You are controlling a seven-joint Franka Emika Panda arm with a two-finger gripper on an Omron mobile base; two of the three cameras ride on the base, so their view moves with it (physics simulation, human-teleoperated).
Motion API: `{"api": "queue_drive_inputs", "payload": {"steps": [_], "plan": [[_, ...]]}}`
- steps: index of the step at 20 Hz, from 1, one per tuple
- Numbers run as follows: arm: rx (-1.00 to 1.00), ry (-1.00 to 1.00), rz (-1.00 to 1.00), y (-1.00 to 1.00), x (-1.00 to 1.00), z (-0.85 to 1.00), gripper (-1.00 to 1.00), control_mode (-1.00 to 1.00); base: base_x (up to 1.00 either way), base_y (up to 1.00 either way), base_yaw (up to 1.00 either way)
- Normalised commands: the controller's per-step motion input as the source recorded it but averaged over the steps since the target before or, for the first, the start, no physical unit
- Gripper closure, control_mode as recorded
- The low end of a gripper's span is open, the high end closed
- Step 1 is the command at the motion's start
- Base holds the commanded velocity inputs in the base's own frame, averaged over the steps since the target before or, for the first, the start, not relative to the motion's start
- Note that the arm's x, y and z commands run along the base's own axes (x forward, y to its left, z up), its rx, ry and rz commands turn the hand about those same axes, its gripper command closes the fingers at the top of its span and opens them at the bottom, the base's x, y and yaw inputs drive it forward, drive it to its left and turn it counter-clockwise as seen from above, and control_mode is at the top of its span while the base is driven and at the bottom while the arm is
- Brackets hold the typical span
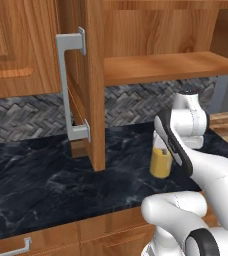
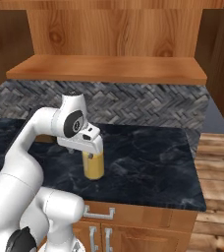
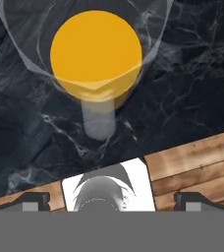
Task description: There is a tray on the dining counter. Grab the cup, mug, and pitcher and place them on the tray. The pitcher may be placed next to the tray if it cannot fit the tray.
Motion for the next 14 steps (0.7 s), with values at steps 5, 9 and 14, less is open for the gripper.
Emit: {"api": "queue_drive_inputs", "payload": {"steps": [5, 9, 14], "plan": [[0.00, -0.02, 0.00, 0.00, 0.21, -0.12, -1.00, -1.00, 0.00, 0.00, 0.00], [0.00, 0.00, 0.00, 0.00, 0.23, -0.09, -1.00, -1.00, 0.00, 0.00, 0.00], [0.00, -0.01, 0.00, 0.00, 0.22, -0.17, -1.00, -1.00, 0.00, 0.00, 0.00]]}}
